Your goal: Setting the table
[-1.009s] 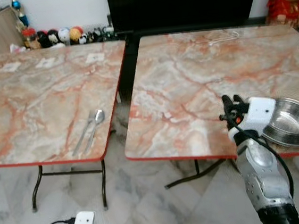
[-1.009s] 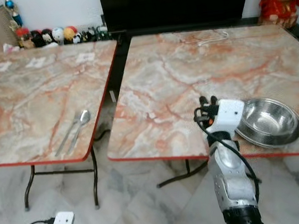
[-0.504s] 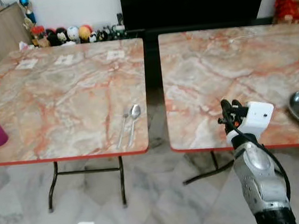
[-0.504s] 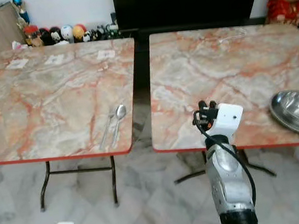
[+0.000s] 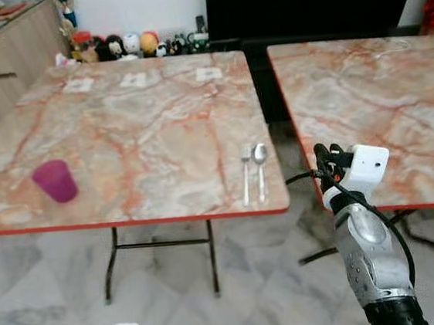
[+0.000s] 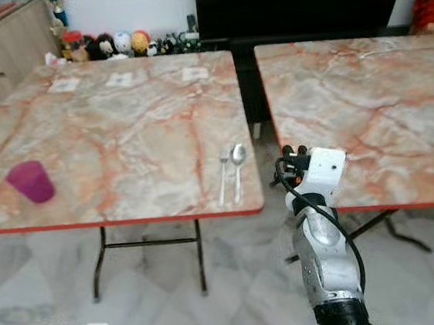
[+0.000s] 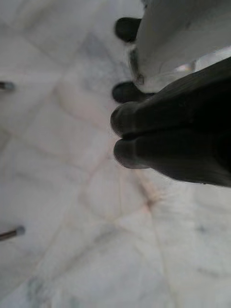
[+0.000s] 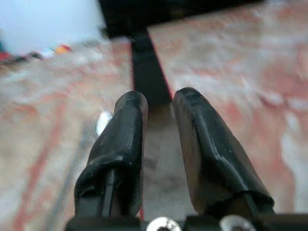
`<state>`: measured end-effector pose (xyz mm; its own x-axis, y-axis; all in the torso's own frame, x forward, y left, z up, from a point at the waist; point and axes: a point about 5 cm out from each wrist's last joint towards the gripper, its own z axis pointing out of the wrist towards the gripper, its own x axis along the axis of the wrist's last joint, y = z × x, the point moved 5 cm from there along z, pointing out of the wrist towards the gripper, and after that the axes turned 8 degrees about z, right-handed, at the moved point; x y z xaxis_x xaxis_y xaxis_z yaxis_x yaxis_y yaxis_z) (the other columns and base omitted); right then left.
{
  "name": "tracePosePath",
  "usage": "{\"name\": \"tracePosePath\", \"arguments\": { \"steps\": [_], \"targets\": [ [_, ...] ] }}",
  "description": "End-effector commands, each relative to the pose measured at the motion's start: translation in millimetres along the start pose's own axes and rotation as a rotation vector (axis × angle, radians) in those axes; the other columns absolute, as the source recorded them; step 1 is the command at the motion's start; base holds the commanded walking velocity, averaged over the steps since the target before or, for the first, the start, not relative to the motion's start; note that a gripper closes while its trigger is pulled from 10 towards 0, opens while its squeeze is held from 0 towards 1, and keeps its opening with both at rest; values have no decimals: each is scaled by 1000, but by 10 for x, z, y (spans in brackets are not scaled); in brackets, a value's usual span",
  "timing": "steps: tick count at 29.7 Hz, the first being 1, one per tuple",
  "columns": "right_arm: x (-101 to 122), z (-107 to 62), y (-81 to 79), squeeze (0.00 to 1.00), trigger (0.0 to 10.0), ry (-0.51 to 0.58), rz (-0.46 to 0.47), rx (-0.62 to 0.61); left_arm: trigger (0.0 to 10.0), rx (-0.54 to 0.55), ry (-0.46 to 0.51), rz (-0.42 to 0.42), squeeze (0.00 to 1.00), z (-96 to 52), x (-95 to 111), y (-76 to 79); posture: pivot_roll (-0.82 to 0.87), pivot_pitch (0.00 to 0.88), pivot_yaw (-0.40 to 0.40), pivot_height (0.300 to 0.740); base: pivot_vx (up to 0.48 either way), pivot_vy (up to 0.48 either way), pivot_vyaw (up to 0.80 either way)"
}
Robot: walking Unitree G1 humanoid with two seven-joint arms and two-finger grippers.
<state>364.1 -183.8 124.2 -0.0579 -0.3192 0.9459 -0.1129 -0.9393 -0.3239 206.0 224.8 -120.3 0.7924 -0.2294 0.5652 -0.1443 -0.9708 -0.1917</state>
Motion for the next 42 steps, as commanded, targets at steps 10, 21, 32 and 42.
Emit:
{"name": "tracePosePath", "arguments": {
  "steps": [10,21,32,42],
  "targets": [
    [-7,43,-30,0,10000,-12,21,-8,10000,-3,-9,-9,0,-18,-67,-24,6,0,-14,740,0,0,0],
    [25,60,9,0,10000,-11,2,-35,10000,12,13,-32,0,-4,28,-83,2,28,-9,740,0,0,0],
    [-22,-2,-131,0,10000,-18,14,7,10000,6,15,-20,0,-1,52,-105,4,44,-4,740,0,0,0],
    [-30,14,-226,0,10000,-28,-2,49,10000,5,15,-19,0,-1,56,-111,15,66,-3,740,78,0,0]
  ]
}}
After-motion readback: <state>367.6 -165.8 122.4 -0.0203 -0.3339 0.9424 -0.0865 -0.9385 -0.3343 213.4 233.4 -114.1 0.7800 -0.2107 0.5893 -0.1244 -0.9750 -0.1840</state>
